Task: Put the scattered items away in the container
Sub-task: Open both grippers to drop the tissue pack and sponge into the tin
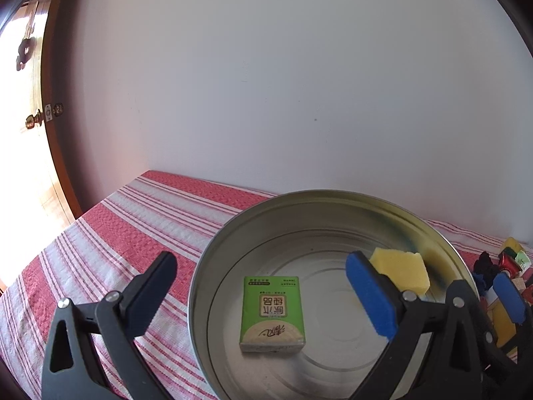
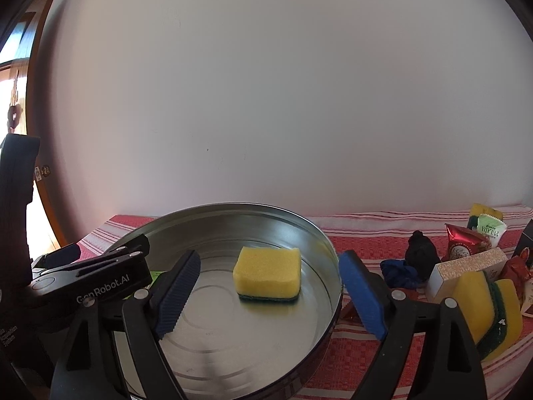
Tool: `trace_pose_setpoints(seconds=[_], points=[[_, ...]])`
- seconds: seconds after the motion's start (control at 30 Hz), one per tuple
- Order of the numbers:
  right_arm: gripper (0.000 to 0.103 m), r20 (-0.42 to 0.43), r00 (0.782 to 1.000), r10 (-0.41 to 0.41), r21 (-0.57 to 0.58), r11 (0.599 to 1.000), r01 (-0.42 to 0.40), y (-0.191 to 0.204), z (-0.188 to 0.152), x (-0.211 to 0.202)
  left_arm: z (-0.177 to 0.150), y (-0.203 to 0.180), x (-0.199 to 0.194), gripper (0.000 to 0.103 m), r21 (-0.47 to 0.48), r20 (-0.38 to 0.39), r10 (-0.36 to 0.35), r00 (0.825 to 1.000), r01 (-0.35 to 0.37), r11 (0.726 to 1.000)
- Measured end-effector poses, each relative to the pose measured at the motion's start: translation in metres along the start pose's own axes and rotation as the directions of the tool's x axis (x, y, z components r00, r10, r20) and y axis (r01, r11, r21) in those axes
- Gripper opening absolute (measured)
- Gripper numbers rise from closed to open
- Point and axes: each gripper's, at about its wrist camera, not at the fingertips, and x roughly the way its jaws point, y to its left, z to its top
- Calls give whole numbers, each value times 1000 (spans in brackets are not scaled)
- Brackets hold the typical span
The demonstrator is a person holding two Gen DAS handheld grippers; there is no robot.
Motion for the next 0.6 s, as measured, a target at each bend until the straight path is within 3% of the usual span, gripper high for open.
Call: trace_pose_setpoints(seconds=[0.1, 0.33, 0.6], points=[[97, 22, 999, -34, 7, 999, 34, -2, -1, -4, -1, 1, -6, 103, 2, 33, 0, 999, 0, 1000], [97, 32, 995, -90, 14, 996, 89, -5, -2, -8, -6, -1, -15, 103, 5, 92, -4, 996, 4, 1000], [97, 29, 995, -97, 15, 995, 97, -12, -6, -20, -12, 0, -19, 103, -17, 51, -22, 998, 23, 1000]])
